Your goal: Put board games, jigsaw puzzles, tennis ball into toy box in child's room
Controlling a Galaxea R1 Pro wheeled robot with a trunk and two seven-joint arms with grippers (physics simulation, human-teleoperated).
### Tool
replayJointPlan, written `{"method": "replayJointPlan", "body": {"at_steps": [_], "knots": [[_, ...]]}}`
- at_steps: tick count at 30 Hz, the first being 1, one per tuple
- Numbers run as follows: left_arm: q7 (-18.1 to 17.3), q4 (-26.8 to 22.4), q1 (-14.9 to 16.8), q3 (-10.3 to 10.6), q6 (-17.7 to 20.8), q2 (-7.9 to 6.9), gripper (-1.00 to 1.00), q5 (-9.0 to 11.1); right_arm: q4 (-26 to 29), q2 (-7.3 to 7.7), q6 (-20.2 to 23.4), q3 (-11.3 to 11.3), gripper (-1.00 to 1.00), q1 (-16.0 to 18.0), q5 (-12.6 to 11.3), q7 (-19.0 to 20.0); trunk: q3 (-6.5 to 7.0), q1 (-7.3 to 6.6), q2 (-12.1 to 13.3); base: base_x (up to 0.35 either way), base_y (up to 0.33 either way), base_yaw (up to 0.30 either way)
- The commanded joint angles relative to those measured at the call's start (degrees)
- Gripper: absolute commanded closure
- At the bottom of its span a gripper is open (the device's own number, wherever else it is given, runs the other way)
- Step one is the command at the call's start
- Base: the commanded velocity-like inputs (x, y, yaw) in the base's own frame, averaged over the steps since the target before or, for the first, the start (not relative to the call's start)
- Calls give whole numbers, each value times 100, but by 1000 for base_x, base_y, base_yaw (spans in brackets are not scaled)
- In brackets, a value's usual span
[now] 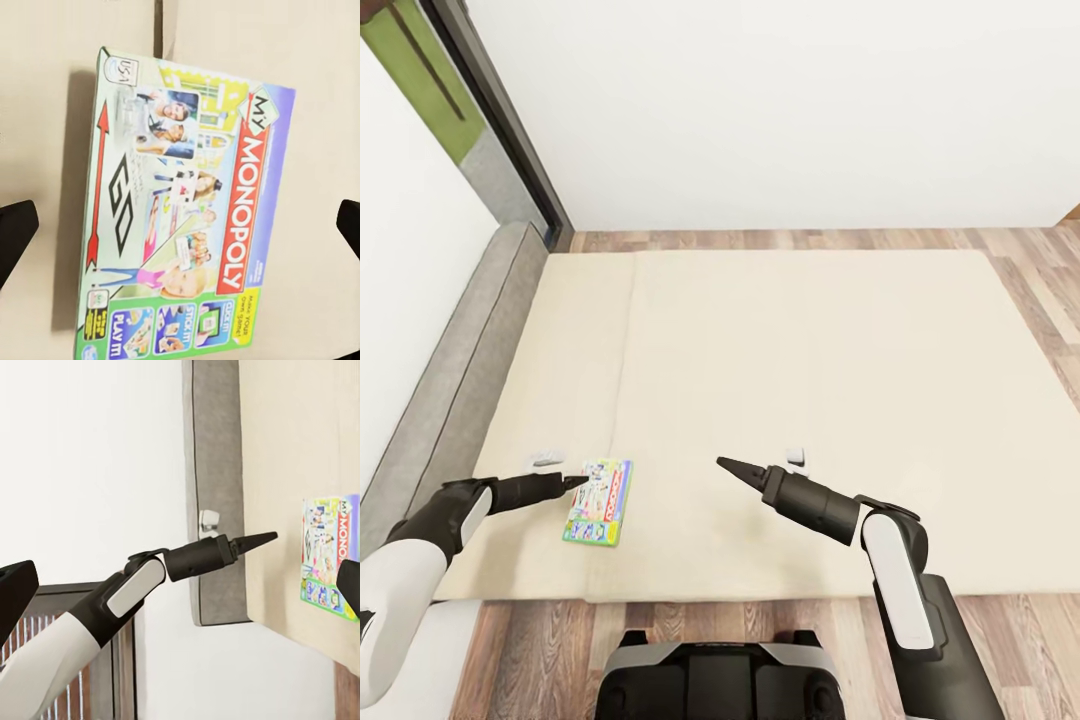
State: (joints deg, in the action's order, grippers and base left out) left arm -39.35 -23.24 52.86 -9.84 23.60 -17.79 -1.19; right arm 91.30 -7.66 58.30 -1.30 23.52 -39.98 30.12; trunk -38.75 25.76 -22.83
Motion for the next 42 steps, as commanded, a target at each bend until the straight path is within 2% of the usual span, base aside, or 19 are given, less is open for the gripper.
{"method": "replayJointPlan", "body": {"at_steps": [1, 29, 42], "knots": [[-29, -11, 2, -39, 50, 2, -100, -13, 2, -5, 32, -15, -100, 4, 32, 44, -16, 3, -9, 0, 0, 0], [-36, -41, -3, -23, -9, 13, -100, -9, 2, 5, 31, -36, -100, -6, 34, 52, -277, 3, -9, 0, 0, 0], [-137, -41, -3, -29, -30, 1, -100, -3, 2, 1, -129, 6, -100, -6, 34, 13, -398, 3, -9, 0, 0, 0]]}}
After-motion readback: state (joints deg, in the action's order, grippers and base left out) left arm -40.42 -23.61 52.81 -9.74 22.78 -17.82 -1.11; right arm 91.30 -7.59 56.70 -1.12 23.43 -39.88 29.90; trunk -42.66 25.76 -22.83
